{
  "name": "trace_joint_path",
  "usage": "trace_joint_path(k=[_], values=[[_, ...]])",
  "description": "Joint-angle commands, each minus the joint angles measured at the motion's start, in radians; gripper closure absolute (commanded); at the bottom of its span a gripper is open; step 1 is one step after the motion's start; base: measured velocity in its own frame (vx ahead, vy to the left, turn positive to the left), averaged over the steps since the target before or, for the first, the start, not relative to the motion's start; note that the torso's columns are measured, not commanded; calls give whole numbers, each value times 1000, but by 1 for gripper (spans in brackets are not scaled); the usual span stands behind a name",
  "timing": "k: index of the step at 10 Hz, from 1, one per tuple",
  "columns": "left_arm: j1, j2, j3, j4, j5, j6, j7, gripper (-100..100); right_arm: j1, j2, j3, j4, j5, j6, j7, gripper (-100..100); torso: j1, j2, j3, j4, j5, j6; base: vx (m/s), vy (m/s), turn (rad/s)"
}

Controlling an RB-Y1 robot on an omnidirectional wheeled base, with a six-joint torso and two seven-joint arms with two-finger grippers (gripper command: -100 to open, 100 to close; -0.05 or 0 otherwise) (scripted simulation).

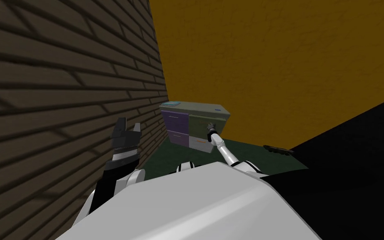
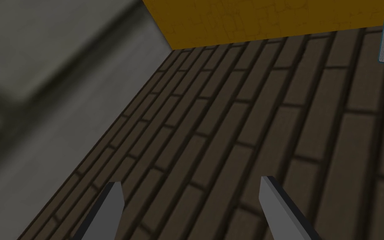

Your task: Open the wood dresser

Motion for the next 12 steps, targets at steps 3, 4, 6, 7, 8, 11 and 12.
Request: trace_joint_path(k=[3, 4, 6, 7, 8, 11, 12], values=[[0, 0, 0, 0, 0, 0, 0, 0, 1, -19, 53, 30, 77, 101, -144, 100, -2, 0, 0, 1, 0, 1, -67, -26, 109], [0, 0, 0, 0, 0, 0, 0, 0, 1, -19, 53, 30, 77, 101, -152, 100, -2, 0, 0, 2, 1, 3, 0, 0, 0], [0, 0, 0, 0, 0, 0, 0, 0, -15, -42, 88, 52, 144, 170, -213, 100, 0, 3, 1, 4, 2, -2, -61, -36, 161], [0, 0, 0, 0, 0, 0, 0, 0, -15, -42, 88, 52, 144, 170, -238, 100, 1, 6, 3, 5, 3, 0, -46, -27, 42], [0, 0, 0, 0, 0, 0, 0, 0, -15, -42, 88, 52, 144, 170, -250, 100, 2, 6, 4, 6, 4, 3, -15, 1, -9], [0, 0, 0, 0, 0, 0, 0, 0, -34, -53, 78, 58, 113, 147, -221, 100, 5, 11, 6, 8, 5, 3, -69, 74, -31], [0, 0, 0, 0, 0, 0, 0, 0, -38, -56, 76, 63, 103, 138, -215, 100, 8, 13, 7, 8, 5, 2, -135, 155, -50]])
